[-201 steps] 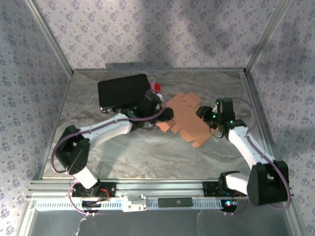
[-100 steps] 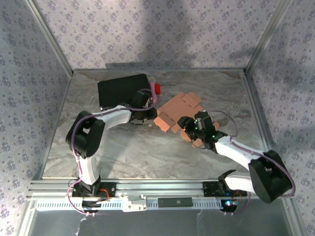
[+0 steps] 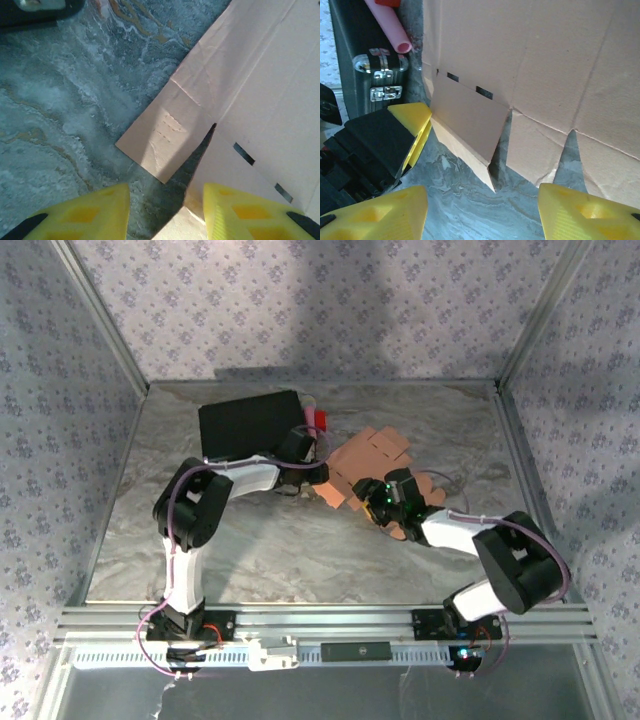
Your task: Fold the paper box
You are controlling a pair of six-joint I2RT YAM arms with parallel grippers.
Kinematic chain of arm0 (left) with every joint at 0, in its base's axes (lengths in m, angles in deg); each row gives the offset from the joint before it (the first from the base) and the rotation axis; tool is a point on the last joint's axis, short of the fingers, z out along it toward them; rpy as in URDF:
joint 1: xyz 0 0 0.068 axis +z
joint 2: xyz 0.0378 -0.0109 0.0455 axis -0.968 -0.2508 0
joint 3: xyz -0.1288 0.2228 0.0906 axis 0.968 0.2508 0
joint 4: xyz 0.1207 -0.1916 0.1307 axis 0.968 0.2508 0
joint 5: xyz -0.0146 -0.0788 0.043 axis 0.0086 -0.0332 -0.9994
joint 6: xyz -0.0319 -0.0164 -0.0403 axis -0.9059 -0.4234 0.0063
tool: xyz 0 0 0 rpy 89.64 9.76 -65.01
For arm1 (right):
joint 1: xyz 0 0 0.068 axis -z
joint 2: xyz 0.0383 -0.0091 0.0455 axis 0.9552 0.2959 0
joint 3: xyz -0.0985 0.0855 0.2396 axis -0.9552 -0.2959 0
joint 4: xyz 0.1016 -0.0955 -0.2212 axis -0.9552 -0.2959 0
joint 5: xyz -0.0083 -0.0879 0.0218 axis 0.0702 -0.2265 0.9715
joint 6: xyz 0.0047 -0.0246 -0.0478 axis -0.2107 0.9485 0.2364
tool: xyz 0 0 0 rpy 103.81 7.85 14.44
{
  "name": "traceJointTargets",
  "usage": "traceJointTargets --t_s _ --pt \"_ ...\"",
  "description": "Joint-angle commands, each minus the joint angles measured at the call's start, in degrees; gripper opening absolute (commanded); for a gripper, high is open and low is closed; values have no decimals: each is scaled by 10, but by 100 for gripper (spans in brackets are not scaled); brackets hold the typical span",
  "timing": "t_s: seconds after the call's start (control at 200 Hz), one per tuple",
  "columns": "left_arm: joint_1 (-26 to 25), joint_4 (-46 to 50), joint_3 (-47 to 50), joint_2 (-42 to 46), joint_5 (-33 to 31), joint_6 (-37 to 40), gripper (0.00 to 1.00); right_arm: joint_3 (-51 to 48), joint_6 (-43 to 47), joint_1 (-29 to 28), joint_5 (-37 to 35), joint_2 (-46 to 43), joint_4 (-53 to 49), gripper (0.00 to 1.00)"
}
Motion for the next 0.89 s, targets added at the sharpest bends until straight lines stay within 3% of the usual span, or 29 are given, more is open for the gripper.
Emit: traceJointTargets --t_s 0.0,0.485,0.745,0.89 --pt "3 -23 -9 -2 15 5 44 7 -25 -9 11 26 39 62" --pt "-17 -92 55 39 58 -59 43 18 -58 -29 12 83 79 58" --pt "-51 -113 81 60 54 -88 41 -10 -6 -32 -52 -39 -60 58" --pt "-71 -139 107 67 42 -108 41 -37 26 -6 -43 -84 -104 59"
